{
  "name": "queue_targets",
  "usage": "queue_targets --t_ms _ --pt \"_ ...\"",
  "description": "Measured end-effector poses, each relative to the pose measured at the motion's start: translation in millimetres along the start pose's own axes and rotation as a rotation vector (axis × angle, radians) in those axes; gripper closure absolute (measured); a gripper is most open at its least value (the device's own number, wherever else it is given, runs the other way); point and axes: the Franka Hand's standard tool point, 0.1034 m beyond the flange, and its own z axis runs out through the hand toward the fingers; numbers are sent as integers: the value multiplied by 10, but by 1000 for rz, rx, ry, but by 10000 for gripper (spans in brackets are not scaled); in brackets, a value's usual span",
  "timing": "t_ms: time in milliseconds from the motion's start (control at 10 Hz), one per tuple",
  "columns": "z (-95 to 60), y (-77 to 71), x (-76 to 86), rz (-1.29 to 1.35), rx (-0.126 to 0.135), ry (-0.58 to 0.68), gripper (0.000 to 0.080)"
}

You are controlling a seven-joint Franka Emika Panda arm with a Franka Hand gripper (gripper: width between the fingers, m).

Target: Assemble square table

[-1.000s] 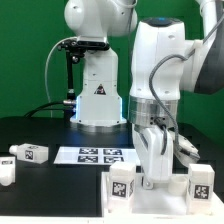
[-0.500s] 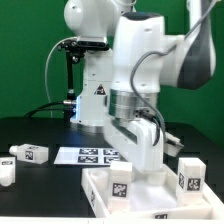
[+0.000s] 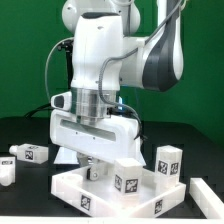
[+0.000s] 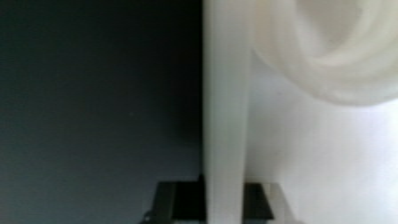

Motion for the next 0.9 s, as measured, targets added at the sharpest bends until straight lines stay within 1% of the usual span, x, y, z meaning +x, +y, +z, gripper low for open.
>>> queue_targets --t_ms 100,200,300,400,500,600,800,900 --pt "-12 3 83 -156 0 8 753" --pt "-40 -21 283 -322 8 22 753" --pt "-64 -98 501 -501 15 26 753" --pt "-82 -200 631 -652 24 31 753" --pt "-74 -246 602 -721 26 42 753" --pt "-57 -215 600 -767 19 38 753" --pt "-55 -184 625 -907 0 37 753" --pt "-65 -198 672 -1035 -11 39 753"
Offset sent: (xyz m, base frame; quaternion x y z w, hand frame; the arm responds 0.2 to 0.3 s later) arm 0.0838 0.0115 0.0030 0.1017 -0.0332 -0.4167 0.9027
